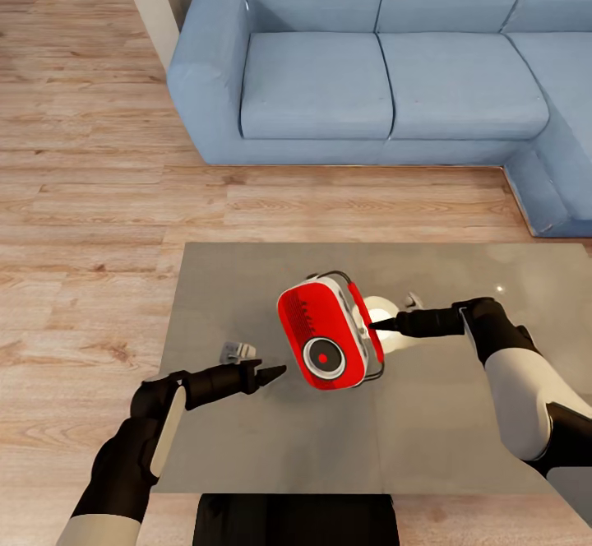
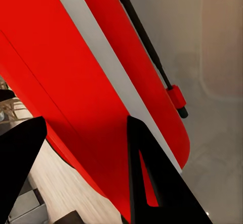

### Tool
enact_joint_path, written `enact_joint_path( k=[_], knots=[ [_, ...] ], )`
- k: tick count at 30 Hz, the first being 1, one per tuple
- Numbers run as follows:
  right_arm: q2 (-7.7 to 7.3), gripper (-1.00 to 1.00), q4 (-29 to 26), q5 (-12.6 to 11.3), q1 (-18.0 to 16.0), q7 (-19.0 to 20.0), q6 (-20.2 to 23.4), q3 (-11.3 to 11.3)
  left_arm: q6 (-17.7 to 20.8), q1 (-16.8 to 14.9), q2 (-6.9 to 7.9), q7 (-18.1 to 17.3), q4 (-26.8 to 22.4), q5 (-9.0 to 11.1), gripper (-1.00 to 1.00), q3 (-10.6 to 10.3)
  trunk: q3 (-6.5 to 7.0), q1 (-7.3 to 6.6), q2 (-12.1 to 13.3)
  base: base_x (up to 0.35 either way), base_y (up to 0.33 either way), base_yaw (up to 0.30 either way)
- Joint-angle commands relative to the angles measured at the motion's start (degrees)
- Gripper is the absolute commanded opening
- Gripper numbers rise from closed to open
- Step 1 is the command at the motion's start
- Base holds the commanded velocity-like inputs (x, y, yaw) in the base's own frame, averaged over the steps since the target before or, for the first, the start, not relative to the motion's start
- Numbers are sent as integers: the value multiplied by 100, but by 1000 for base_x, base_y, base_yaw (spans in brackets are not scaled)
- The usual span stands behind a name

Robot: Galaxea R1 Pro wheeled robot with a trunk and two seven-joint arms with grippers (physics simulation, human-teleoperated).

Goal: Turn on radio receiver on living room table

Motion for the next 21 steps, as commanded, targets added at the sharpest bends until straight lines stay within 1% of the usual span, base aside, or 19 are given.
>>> enact_joint_path(
  k=[1,3,7,8,12,16,18,19,20,21],
  knots=[
    [-1,-100,0,-18,1,10,-8,-7,17,0,-1,21,-2,-5,100,-8,0,0,0,0,0,0],
    [-4,-100,0,-24,3,9,-89,-11,74,0,-5,55,-23,-13,100,-17,0,0,0,0,0,0],
    [-4,-100,3,-31,4,8,-191,-11,355,0,-46,108,-68,-17,100,-27,0,0,0,0,0,0],
    [5,-100,7,-4,4,5,-216,-8,438,0,-129,125,-80,-18,100,-33,0,0,0,0,0,0],
    [14,-100,8,5,4,6,-225,-8,456,0,-174,130,-101,-16,100,-35,0,0,0,0,0,0],
    [18,-100,29,10,4,2,-227,-7,472,-10,-302,138,-177,-25,100,-36,0,0,0,0,0,0],
    [14,-100,38,18,4,0,-229,-7,482,-38,-411,150,-188,-48,100,-39,0,0,0,0,0,0],
    [12,-100,40,21,4,-1,-229,-7,484,-60,-466,180,-198,-54,100,-41,0,0,0,0,0,0],
    [11,-100,43,24,4,-1,-233,-7,497,-160,-544,337,-229,-31,100,-46,0,0,0,0,0,0],
    [10,-100,43,24,4,-1,-233,-7,500,-199,-557,380,-240,-23,100,-49,0,0,0,0,0,0]
  ],
)
